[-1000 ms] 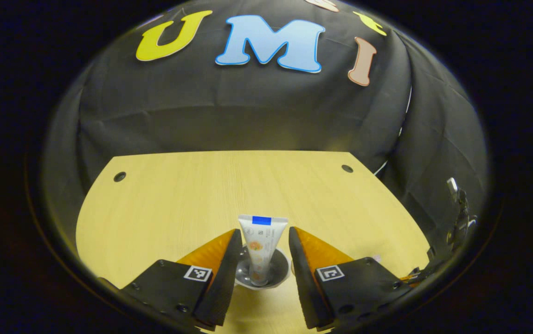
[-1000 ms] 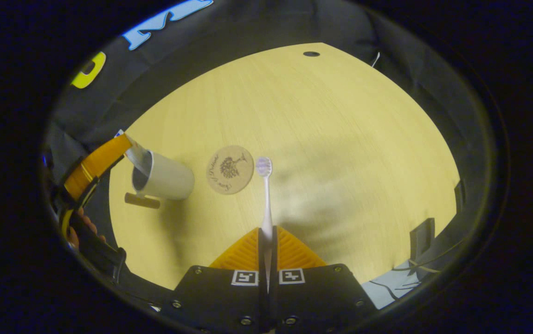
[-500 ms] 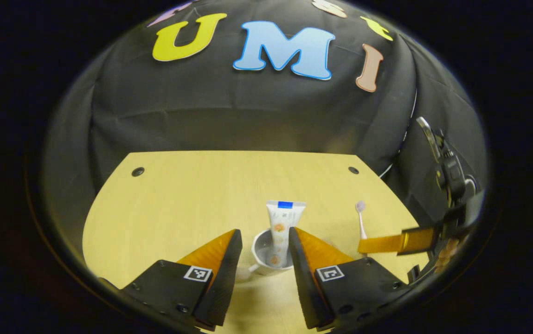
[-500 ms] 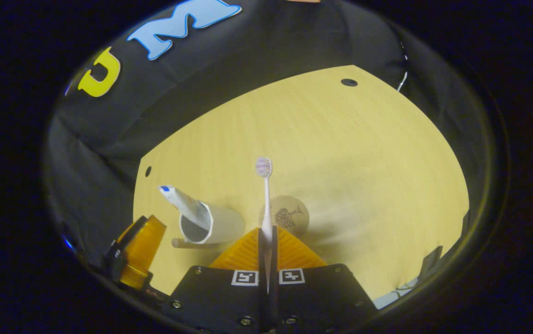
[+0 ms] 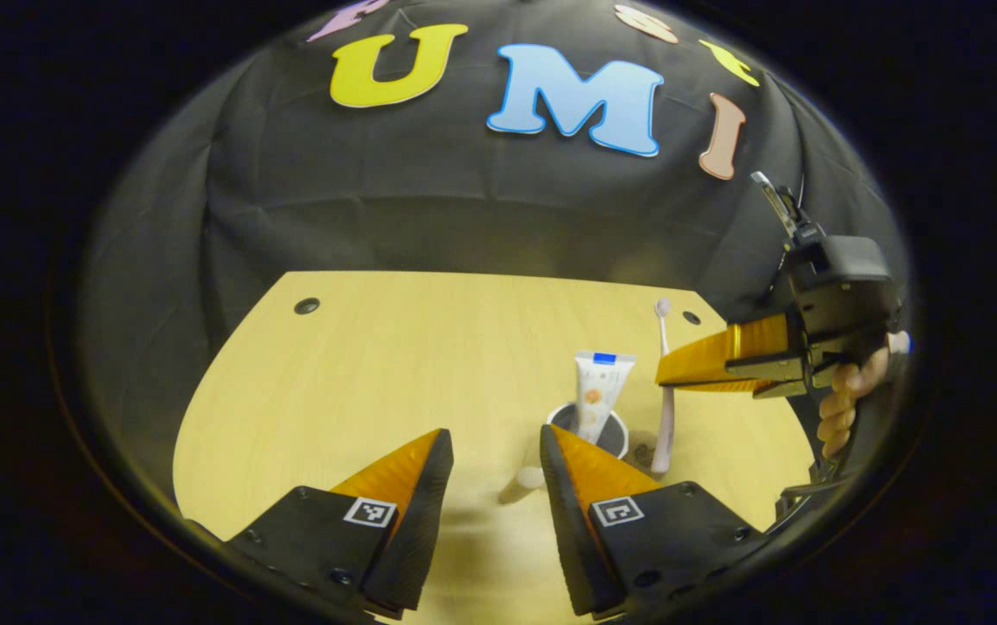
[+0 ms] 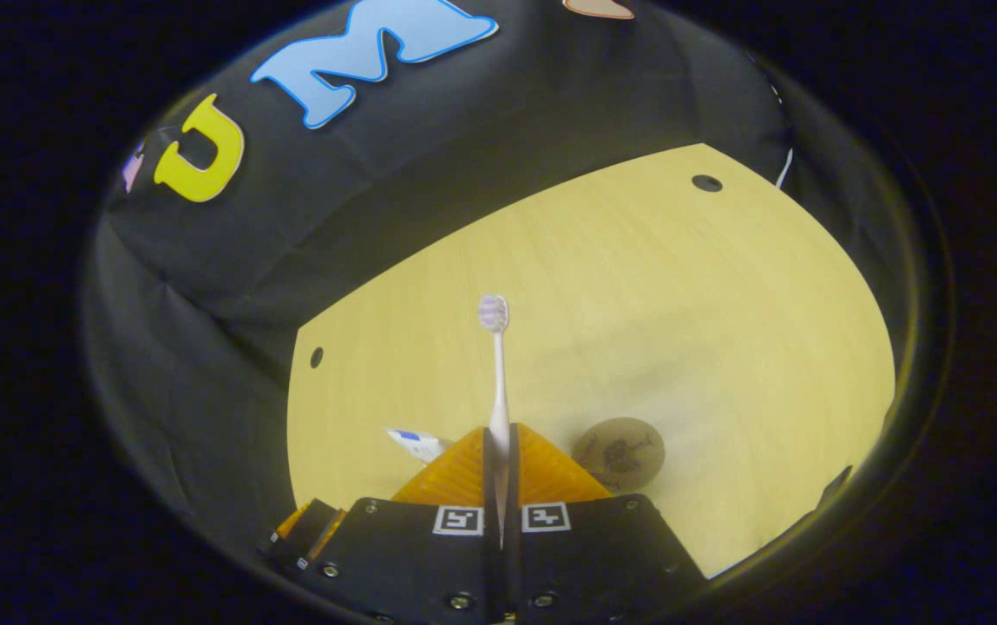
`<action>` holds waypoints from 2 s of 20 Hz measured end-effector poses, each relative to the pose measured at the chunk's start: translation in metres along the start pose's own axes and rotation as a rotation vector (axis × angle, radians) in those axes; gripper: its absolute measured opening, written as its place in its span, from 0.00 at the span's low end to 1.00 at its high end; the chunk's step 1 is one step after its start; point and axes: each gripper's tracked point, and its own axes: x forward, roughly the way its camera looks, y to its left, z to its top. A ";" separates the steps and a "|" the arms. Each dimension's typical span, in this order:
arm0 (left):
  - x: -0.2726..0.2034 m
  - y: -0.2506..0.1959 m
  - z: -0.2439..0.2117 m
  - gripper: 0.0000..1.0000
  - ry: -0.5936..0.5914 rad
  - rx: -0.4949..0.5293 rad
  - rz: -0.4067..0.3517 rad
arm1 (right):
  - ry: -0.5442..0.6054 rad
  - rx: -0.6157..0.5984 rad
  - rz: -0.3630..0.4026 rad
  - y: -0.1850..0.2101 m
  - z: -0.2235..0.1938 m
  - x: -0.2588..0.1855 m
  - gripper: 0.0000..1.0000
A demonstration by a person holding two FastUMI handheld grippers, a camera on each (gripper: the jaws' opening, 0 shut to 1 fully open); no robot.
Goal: Put the toothbrush and toothpaste on the desktop into the cup, then pick up the cup and place it on the coaster on the desktop.
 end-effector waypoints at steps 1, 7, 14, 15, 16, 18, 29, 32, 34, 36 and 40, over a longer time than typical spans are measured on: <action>-0.003 0.007 -0.001 0.67 0.003 -0.002 0.008 | -0.014 0.009 -0.001 0.004 0.001 0.005 0.02; -0.016 0.037 -0.010 0.71 0.022 -0.015 0.028 | -0.096 0.048 -0.011 0.009 0.002 0.023 0.02; -0.021 0.046 -0.015 0.67 0.045 -0.006 0.006 | -0.339 -0.083 0.004 0.003 0.002 0.027 0.02; -0.021 0.045 -0.015 0.67 0.045 -0.005 0.001 | -0.362 -0.109 -0.005 0.004 0.000 0.028 0.02; -0.022 0.044 -0.015 0.71 0.046 -0.005 -0.004 | -0.390 -0.125 -0.007 0.004 0.000 0.028 0.03; -0.021 0.039 -0.015 0.71 0.044 -0.005 -0.021 | -0.420 -0.159 -0.003 0.004 -0.006 0.028 0.02; -0.002 0.009 -0.012 0.67 0.064 0.113 -0.129 | -0.420 -0.297 0.012 -0.001 -0.037 0.013 0.19; 0.004 0.003 -0.020 0.71 0.091 0.144 -0.168 | -0.414 -0.307 0.013 -0.006 -0.037 0.007 0.19; 0.004 0.000 -0.025 0.71 0.111 0.183 -0.206 | -0.416 -0.295 0.010 -0.009 -0.038 -0.002 0.19; 0.006 -0.006 -0.029 0.71 0.137 0.226 -0.252 | -0.419 -0.284 0.001 -0.019 -0.036 -0.010 0.19; 0.014 -0.021 -0.044 0.67 0.208 0.332 -0.334 | -0.414 -0.250 -0.032 -0.044 -0.031 -0.021 0.19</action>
